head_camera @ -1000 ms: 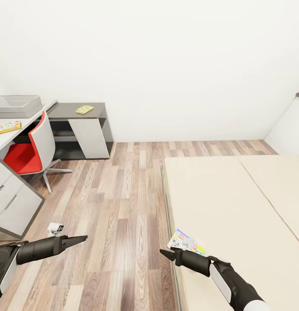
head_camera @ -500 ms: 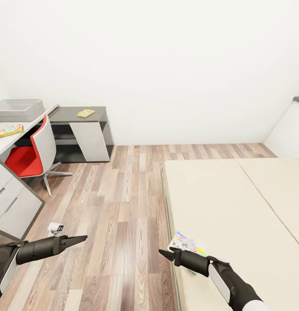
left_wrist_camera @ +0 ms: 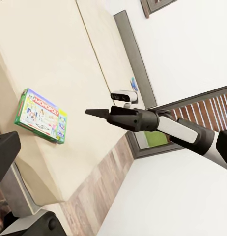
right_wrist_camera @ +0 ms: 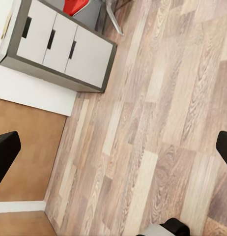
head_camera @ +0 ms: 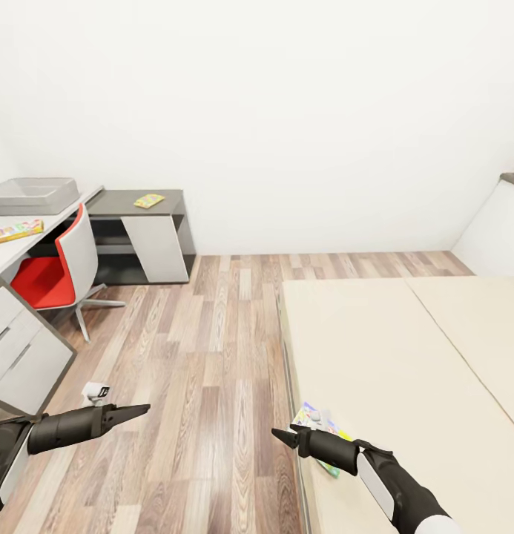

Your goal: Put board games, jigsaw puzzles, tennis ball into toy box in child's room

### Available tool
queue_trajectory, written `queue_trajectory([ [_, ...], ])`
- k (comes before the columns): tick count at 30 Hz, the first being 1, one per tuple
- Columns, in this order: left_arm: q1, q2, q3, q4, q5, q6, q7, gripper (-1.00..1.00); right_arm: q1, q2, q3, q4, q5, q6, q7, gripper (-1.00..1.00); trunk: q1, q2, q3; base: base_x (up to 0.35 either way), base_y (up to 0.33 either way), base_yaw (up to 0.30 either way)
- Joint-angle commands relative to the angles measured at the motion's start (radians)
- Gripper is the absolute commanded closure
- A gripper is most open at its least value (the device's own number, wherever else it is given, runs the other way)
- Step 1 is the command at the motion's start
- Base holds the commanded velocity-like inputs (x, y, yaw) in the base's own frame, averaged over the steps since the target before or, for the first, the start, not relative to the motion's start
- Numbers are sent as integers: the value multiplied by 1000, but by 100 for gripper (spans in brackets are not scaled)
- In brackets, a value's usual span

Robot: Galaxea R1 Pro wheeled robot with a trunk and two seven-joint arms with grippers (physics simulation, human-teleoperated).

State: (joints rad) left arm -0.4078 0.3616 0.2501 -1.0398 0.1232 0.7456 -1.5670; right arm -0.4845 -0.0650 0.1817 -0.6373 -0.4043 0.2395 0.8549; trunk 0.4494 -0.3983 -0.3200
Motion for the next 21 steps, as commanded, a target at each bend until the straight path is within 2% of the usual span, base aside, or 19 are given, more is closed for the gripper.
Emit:
queue_trajectory([
  [1,0,0,0,0,0,11,-4,-100,-1,-1,4,-1,-10,9,0,-100,1,-2,0,0,0,0],
  [10,-1,0,0,0,0,11,-4,-100,-1,0,4,-1,-12,10,-1,-100,1,-2,13,0,0,3],
  [21,0,0,0,0,0,10,-4,-100,0,0,3,1,-16,12,-2,-100,1,-2,16,0,0,7],
])
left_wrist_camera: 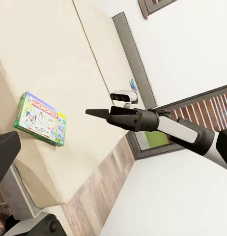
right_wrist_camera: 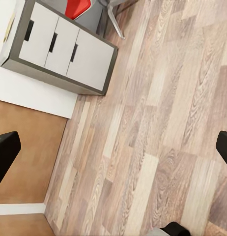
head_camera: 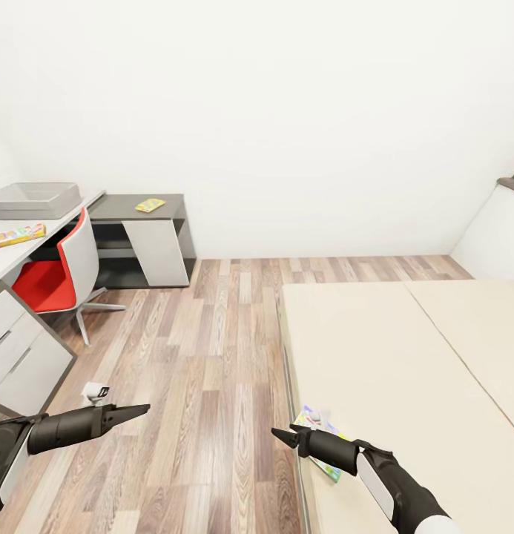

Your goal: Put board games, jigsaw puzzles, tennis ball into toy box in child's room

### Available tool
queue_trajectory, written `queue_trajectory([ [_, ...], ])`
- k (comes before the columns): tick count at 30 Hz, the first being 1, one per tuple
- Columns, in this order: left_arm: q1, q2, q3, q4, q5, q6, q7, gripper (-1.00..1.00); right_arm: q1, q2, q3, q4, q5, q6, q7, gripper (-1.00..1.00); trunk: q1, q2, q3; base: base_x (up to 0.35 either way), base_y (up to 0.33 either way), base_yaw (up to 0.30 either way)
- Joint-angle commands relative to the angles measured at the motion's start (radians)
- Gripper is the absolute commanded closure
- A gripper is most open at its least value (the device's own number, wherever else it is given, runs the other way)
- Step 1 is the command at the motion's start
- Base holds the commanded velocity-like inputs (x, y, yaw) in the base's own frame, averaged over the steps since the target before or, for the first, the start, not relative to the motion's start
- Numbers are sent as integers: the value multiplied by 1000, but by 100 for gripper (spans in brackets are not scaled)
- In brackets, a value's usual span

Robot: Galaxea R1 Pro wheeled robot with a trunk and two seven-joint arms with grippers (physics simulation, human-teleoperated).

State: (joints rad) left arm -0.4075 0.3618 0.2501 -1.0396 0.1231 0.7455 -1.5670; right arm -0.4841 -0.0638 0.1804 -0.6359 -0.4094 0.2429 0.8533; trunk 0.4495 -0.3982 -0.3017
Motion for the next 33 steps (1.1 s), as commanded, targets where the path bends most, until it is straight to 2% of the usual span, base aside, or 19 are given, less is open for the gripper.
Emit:
queue_trajectory([
  [1,-1,0,0,0,0,10,-4,-100,-1,-1,4,-1,-11,9,0,-100,1,-2,-2,0,0,1],
  [16,-1,0,0,0,0,11,-4,-100,-1,-1,4,-1,-11,9,0,-100,1,-2,-2,0,26,0],
  [33,-1,0,0,0,0,11,-4,-100,-1,-1,4,-1,-11,6,0,-100,1,-2,-2,0,218,0],
])
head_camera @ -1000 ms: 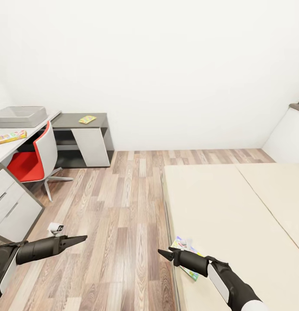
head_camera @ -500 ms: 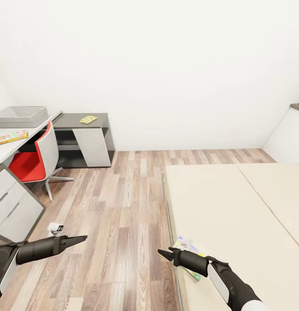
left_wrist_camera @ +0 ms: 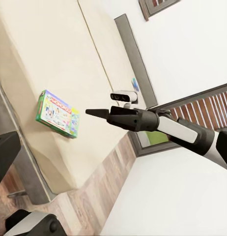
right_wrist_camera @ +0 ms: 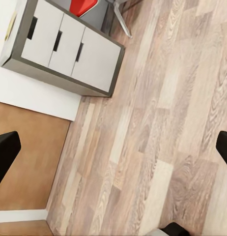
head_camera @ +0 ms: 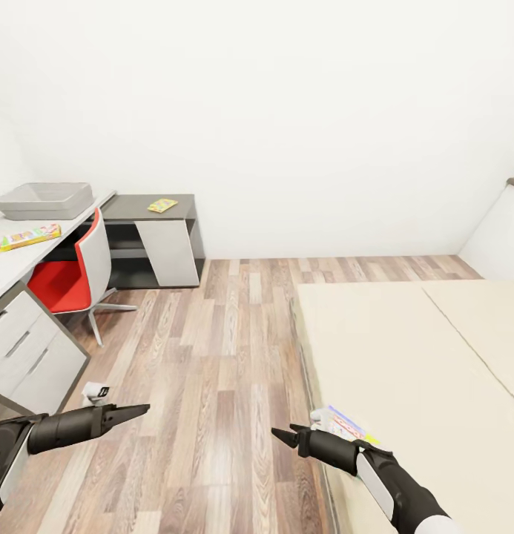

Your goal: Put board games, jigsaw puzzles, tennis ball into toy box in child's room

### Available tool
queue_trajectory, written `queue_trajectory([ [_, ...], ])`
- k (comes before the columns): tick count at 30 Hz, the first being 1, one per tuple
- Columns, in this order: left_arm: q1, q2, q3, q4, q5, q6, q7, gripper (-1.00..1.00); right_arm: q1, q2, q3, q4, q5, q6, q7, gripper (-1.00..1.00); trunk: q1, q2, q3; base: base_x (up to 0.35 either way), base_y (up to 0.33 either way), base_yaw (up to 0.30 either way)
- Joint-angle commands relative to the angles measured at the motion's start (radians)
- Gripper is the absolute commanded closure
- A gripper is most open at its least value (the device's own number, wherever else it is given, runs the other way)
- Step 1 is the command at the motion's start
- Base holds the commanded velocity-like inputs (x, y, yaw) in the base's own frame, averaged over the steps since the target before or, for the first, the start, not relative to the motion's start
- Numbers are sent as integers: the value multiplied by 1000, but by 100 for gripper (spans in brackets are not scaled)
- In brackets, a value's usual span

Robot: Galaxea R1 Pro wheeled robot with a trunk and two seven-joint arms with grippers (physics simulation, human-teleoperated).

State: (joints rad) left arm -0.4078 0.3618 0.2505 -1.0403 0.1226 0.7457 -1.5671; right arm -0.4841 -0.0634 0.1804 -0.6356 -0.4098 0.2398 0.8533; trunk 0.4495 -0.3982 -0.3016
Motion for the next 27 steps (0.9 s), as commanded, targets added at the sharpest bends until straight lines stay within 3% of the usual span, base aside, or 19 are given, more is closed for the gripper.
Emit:
queue_trajectory([
  [1,-1,0,0,0,0,11,-4,-100,-1,-1,4,-1,-11,9,0,-100,1,-2,-2,0,262,0],
  [4,-1,12,11,1,0,10,-4,-100,-1,10,4,6,0,7,-12,-100,1,-2,-2,0,88,0],
  [14,0,10,40,0,0,10,-4,-100,-2,62,-2,5,-7,7,-46,-100,1,-2,-2,0,0,0],
  [27,0,20,45,1,0,11,-4,-100,-1,68,-1,5,-7,6,-59,-100,1,-2,-2,0,102,0],
])
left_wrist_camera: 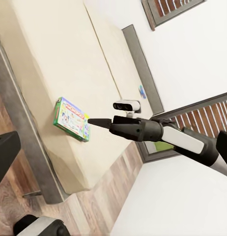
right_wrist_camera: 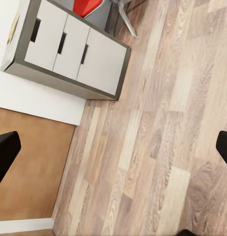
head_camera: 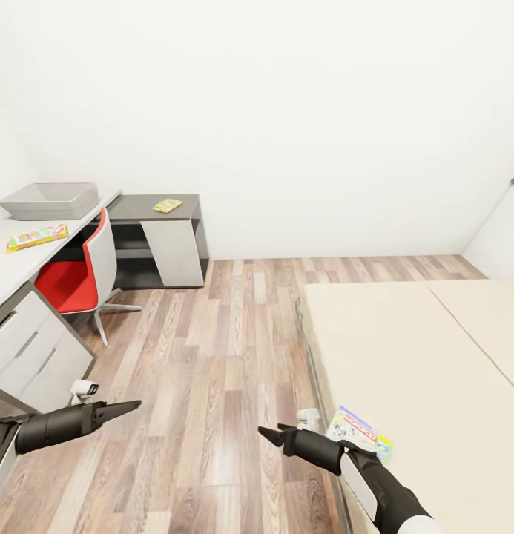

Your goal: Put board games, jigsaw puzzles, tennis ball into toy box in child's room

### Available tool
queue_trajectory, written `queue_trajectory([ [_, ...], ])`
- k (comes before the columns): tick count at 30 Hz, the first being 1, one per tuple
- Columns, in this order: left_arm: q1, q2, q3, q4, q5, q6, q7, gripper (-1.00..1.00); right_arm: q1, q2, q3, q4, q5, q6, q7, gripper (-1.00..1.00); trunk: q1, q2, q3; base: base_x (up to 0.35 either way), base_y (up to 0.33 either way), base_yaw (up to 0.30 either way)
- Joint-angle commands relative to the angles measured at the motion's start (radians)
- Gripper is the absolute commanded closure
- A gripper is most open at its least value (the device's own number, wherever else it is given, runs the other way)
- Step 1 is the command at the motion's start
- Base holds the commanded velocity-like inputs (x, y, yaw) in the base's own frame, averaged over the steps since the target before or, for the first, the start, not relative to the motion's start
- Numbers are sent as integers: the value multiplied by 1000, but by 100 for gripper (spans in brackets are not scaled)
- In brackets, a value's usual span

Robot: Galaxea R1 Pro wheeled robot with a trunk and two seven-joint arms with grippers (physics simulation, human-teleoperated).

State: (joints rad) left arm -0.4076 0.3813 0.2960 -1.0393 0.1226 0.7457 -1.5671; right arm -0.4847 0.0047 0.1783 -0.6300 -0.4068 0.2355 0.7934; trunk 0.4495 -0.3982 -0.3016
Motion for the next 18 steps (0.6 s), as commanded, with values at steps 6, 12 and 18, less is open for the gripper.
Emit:
queue_trajectory([
  [6,-1,1,0,1,0,11,-4,-100,-1,0,2,0,-10,10,1,-100,1,-2,-1,0,244,-22],
  [12,-1,1,0,1,0,11,-4,-100,-1,0,3,0,-10,11,1,-100,1,-2,1,0,271,-183],
  [18,0,2,0,0,0,11,-4,-100,0,0,3,0,-10,11,1,-100,1,-2,5,0,223,-247],
])
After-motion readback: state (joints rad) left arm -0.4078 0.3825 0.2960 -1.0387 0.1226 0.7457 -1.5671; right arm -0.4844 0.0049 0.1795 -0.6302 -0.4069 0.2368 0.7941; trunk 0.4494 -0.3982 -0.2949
